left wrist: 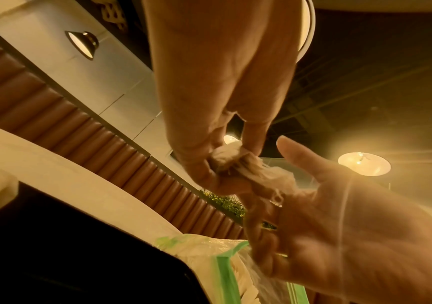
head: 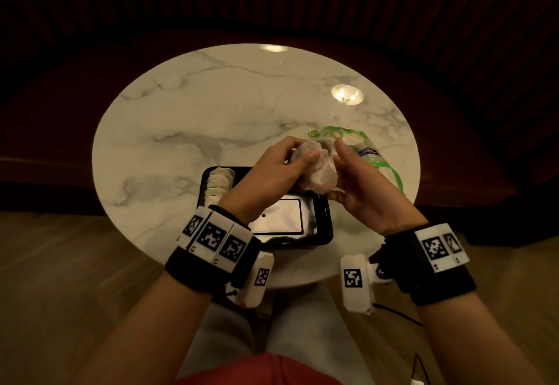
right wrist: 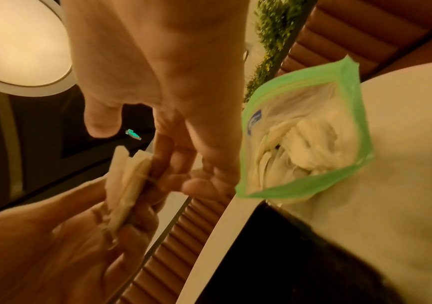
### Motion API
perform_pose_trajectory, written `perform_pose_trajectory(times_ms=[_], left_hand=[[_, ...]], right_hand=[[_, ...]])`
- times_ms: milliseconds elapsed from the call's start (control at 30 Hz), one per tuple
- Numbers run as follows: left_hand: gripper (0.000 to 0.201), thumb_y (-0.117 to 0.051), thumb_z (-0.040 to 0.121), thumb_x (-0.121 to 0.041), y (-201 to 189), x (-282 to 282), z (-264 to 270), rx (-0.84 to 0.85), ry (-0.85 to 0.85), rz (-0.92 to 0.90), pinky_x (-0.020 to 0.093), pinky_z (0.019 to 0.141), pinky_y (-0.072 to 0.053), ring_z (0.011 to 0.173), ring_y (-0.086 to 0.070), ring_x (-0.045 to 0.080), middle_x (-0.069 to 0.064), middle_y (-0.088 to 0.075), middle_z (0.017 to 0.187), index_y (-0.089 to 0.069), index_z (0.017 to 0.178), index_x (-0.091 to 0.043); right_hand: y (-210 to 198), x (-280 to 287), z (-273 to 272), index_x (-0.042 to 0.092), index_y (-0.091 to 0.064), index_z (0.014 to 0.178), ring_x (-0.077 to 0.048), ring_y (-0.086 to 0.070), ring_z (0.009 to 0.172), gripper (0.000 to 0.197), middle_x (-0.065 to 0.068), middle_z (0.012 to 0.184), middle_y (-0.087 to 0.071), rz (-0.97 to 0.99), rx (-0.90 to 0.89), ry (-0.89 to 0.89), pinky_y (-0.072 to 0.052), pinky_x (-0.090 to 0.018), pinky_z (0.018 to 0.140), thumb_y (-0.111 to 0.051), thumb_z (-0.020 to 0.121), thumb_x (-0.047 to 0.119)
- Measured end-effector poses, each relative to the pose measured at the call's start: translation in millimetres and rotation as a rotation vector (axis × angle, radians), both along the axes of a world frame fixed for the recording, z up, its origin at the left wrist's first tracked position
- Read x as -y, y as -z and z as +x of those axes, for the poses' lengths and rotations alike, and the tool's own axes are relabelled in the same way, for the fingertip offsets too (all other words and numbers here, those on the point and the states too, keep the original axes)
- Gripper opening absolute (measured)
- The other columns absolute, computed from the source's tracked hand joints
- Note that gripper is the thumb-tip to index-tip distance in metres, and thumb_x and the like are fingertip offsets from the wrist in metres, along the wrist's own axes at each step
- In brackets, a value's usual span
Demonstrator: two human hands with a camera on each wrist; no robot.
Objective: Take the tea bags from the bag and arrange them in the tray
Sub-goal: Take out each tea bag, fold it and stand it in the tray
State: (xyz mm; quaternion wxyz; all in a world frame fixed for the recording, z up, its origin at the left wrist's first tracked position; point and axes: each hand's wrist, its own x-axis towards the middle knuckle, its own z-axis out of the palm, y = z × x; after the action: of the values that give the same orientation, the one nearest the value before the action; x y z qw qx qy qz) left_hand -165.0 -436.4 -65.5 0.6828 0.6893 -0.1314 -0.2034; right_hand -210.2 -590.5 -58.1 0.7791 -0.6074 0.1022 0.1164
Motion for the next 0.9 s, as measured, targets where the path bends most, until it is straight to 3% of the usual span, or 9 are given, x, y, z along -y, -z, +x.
perform_pose_trajectory(times_ms=[67,167,367,467,567,633,733,833,900], left_hand=[[0.025,-0.056,0.098,-0.026,4,-7,-1,-0.036,-0.096,-0.054,0.024,0.071,-0.057,0.093,-0.069,0.017,0.011,-0.067,0.112,-0.059,0.119,-0.011],[0.029,-0.058,0.097,-0.028,8,-17,-2,-0.090,-0.239,-0.110,0.028,0.074,-0.058,0.094,-0.070,0.019,0.013,-0.067,0.112,-0.057,0.119,-0.009],[0.032,-0.047,0.102,-0.027,5,-37,-8,-0.214,-0.269,-0.297,0.028,0.073,-0.058,0.090,-0.068,0.015,0.010,-0.067,0.107,-0.048,0.127,-0.007],[0.030,-0.043,0.103,-0.029,1,-50,-8,-0.262,-0.259,-0.318,0.032,0.077,-0.055,0.092,-0.063,0.019,0.010,-0.063,0.105,-0.049,0.123,-0.006],[0.037,-0.042,0.102,-0.036,-5,-68,-8,-0.344,-0.244,-0.382,0.028,0.069,-0.056,0.078,-0.064,0.013,0.006,-0.065,0.091,-0.057,0.114,-0.005],[0.042,-0.042,0.100,-0.043,-6,-79,-9,-0.414,-0.216,-0.409,0.031,0.069,-0.058,0.083,-0.062,0.021,0.013,-0.062,0.097,-0.057,0.105,-0.005],[0.051,-0.047,0.086,-0.055,-5,-88,-14,-0.465,-0.099,-0.355,0.039,0.076,-0.058,0.087,-0.064,0.025,0.014,-0.063,0.097,-0.052,0.112,-0.012],[0.057,-0.047,0.086,-0.055,-2,-89,-22,-0.501,0.055,-0.345,0.044,0.081,-0.058,0.088,-0.070,0.024,0.009,-0.072,0.095,-0.062,0.110,-0.005],[0.052,-0.052,0.088,-0.048,-1,-89,-26,-0.537,0.112,-0.363,0.046,0.084,-0.058,0.099,-0.069,0.035,0.015,-0.071,0.104,-0.063,0.120,-0.008]], right_hand=[[-1,-17,1,0.021,-0.068,0.110,-0.015,-0.068,0.099,0.039,-0.005,0.110,-0.073,0.040,0.045,-0.018,-0.054,-0.023,0.076,-0.055,0.082,0.044],[5,-41,5,0.005,-0.066,0.114,-0.022,-0.068,0.103,0.034,-0.014,0.113,-0.070,0.130,0.111,0.004,-0.056,-0.030,0.089,-0.060,0.087,0.024],[12,-62,21,0.003,-0.065,0.111,-0.023,-0.068,0.096,0.032,-0.013,0.102,-0.072,0.116,0.117,0.069,-0.055,-0.034,0.089,-0.067,0.080,0.011],[8,-61,27,0.006,-0.067,0.101,-0.018,-0.069,0.088,0.024,-0.009,0.093,-0.072,0.019,0.135,0.010,-0.057,-0.028,0.081,-0.068,0.078,0.009],[-3,-56,35,0.007,-0.068,0.091,-0.011,-0.068,0.075,0.011,-0.001,0.079,-0.072,-0.081,0.166,-0.143,-0.056,-0.022,0.073,-0.066,0.080,0.005],[-12,-52,41,0.006,-0.069,0.097,-0.012,-0.067,0.078,0.017,-0.003,0.083,-0.072,-0.179,0.169,-0.303,-0.056,-0.022,0.074,-0.066,0.080,0.006],[-29,-50,48,0.007,-0.068,0.100,-0.007,-0.065,0.072,0.017,0.003,0.078,-0.072,-0.362,0.168,-0.539,-0.054,-0.020,0.071,-0.060,0.087,-0.001],[-44,-54,55,0.007,-0.070,0.105,-0.023,-0.067,0.083,0.018,-0.011,0.092,-0.074,-0.588,0.181,-0.723,-0.053,-0.034,0.083,-0.062,0.089,0.004],[-50,-58,58,0.005,-0.069,0.109,-0.026,-0.068,0.085,0.020,-0.014,0.096,-0.072,-0.685,0.179,-0.806,-0.053,-0.028,0.080,-0.062,0.090,0.006]])
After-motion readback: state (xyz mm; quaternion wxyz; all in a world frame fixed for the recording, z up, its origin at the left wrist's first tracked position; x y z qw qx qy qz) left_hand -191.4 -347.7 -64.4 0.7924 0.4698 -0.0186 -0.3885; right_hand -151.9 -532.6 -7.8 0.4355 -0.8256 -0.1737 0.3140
